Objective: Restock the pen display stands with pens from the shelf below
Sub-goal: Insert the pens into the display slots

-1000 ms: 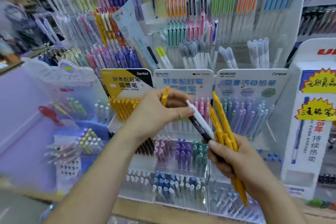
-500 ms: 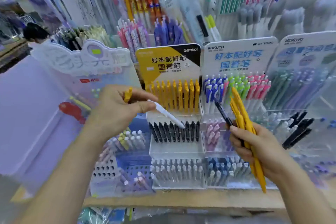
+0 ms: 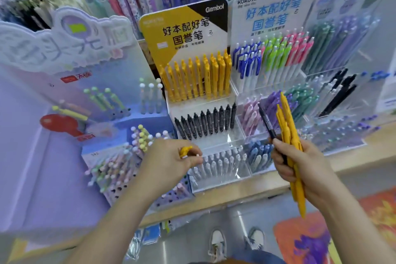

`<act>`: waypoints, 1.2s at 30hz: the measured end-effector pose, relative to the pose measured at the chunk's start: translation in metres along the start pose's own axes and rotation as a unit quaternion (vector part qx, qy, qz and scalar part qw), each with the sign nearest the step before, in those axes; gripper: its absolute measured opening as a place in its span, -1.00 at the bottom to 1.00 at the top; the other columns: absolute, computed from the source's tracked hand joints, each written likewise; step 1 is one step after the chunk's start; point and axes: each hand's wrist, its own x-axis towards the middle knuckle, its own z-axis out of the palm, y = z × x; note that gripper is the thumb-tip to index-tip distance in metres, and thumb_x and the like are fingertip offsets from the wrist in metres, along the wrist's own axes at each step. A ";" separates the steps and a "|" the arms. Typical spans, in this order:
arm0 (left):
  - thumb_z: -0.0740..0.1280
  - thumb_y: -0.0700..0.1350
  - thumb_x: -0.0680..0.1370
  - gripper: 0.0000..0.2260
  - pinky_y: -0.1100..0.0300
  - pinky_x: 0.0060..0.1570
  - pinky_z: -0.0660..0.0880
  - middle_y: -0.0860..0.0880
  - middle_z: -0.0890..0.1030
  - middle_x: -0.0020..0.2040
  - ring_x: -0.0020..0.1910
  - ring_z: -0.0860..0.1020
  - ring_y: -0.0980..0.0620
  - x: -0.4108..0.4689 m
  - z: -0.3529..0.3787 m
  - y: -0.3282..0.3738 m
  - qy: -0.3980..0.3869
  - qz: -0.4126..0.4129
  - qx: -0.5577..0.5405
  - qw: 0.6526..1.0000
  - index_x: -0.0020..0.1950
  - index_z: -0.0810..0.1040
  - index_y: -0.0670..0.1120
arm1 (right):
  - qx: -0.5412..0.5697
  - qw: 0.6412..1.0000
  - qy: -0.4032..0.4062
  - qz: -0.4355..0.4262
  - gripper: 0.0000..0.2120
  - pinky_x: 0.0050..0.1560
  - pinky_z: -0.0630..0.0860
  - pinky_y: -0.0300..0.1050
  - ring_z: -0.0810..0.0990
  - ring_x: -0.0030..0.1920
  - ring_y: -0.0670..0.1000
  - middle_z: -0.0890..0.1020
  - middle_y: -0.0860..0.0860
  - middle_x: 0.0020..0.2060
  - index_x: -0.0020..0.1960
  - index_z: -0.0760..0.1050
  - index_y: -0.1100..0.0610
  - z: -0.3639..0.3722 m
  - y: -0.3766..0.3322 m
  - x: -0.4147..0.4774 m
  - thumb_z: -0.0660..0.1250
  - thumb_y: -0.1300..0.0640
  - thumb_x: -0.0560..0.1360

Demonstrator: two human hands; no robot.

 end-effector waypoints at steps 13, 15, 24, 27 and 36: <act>0.49 0.00 0.44 -0.94 0.19 -0.12 0.53 0.11 0.67 -0.23 -0.21 0.58 0.18 0.004 0.034 -0.036 -0.042 -0.040 0.036 0.998 -0.12 0.68 0.07 | 0.015 0.999 -0.006 0.034 -0.69 -0.59 0.22 -0.27 0.28 -0.53 -0.05 0.45 0.07 -0.42 0.04 0.51 0.28 0.020 0.030 -0.009 0.37 0.09 0.39; 0.46 0.02 0.46 -0.92 0.21 -0.13 0.52 0.09 0.68 -0.22 -0.22 0.58 0.18 0.005 0.032 -0.036 -0.060 -0.025 0.063 0.996 -0.09 0.68 0.06 | 0.016 0.999 -0.011 0.031 -0.66 -0.58 0.23 -0.27 0.28 -0.53 -0.05 0.45 0.07 -0.42 0.06 0.51 0.30 0.021 0.029 -0.009 0.37 0.08 0.39; 0.48 -0.03 0.45 -0.92 0.27 -0.15 0.52 0.14 0.67 -0.25 -0.26 0.60 0.21 -0.003 0.036 -0.049 -0.006 -0.017 0.019 1.000 -0.08 0.70 0.04 | 0.013 1.000 -0.014 0.023 -0.51 -0.57 0.24 -0.26 0.30 -0.53 -0.04 0.46 0.07 -0.43 0.15 0.43 0.40 0.027 0.028 -0.011 0.38 0.08 0.38; 0.48 -0.01 0.45 -0.93 0.25 -0.11 0.52 0.13 0.68 -0.20 -0.23 0.61 0.20 -0.004 0.041 -0.056 -0.026 -0.007 0.032 0.999 -0.09 0.69 0.06 | 0.015 0.999 -0.016 0.026 -0.56 -0.58 0.24 -0.26 0.30 -0.53 -0.04 0.46 0.07 -0.43 0.13 0.45 0.35 0.030 0.029 -0.011 0.38 0.09 0.37; 0.40 0.06 0.51 -0.85 0.13 -0.08 0.50 0.04 0.67 -0.15 -0.10 0.58 0.07 0.006 0.047 -0.052 -0.050 0.041 0.129 0.990 -0.06 0.66 0.00 | 0.018 0.999 -0.024 0.034 -0.74 -0.58 0.27 -0.25 0.36 -0.47 -0.02 0.49 0.11 -0.35 -0.01 0.53 0.30 0.038 0.034 -0.010 0.39 0.14 0.40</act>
